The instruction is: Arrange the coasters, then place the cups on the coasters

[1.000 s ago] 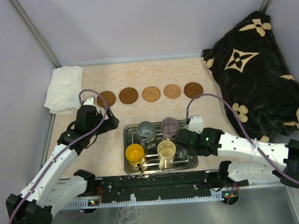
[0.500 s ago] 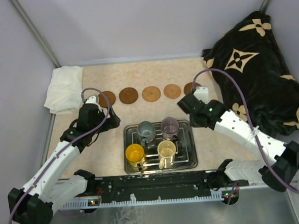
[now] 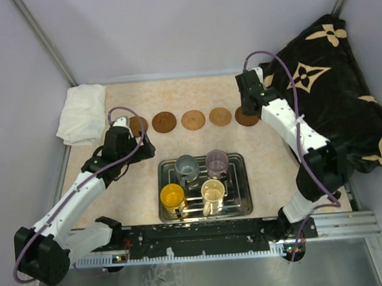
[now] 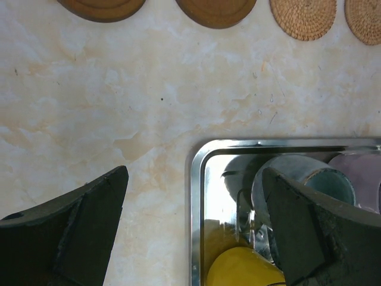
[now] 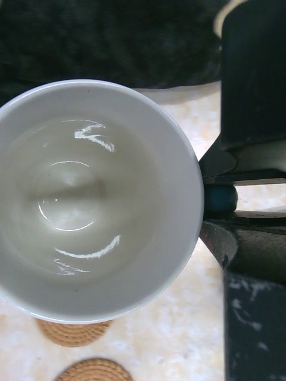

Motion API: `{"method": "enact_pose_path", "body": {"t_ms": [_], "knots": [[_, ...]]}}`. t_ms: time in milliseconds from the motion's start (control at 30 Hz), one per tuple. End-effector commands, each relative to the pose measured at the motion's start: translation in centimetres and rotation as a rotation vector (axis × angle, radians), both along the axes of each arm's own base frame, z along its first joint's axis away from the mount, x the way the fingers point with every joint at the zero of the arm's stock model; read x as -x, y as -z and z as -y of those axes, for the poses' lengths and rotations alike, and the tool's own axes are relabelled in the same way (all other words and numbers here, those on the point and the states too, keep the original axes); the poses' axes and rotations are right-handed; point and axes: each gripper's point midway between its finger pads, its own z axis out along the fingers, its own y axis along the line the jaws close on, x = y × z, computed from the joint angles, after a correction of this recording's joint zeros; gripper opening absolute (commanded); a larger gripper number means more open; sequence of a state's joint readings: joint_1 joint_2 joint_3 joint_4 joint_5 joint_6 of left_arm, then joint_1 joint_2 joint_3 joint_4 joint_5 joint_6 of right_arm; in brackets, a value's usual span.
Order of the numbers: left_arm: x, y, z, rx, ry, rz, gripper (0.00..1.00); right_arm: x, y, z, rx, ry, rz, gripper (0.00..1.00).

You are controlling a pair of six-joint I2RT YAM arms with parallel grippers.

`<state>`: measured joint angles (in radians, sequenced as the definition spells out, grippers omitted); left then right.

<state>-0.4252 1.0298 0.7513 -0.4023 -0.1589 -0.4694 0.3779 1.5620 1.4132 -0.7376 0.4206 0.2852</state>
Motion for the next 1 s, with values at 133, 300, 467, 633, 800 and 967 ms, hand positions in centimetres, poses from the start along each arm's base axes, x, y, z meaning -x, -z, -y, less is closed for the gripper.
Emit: {"method": "enact_pose_path", "body": {"t_ms": [133,300,467,633,800,967], "knots": [[-2.0,-2.4,0.1,-0.012,-0.014,0.085,1.0,-10.0,-3.4,0.7,0.038,-0.057,0.217,0.0],[-2.1,-2.1,0.0,-0.009,-0.033,0.077,1.0,-11.9,-2.1,1.0,0.021,-0.081,0.2,0.0],[-2.2,-1.8,0.0,-0.01,-0.039,0.071,1.0,-12.9,-0.1,1.3,-0.043,-0.089,0.17,0.0],[-2.4,-1.7,0.1,-0.012,-0.038,0.058,1.0,-12.3,1.5,1.4,-0.076,-0.067,0.117,0.0],[-2.5,-1.5,0.3,-0.012,-0.036,0.047,1.0,-11.5,2.7,1.3,-0.081,-0.058,0.03,0.0],[-2.3,-1.1,0.2,-0.015,-0.039,0.03,1.0,-11.0,2.2,1.0,-0.102,-0.054,0.012,0.0]]}}
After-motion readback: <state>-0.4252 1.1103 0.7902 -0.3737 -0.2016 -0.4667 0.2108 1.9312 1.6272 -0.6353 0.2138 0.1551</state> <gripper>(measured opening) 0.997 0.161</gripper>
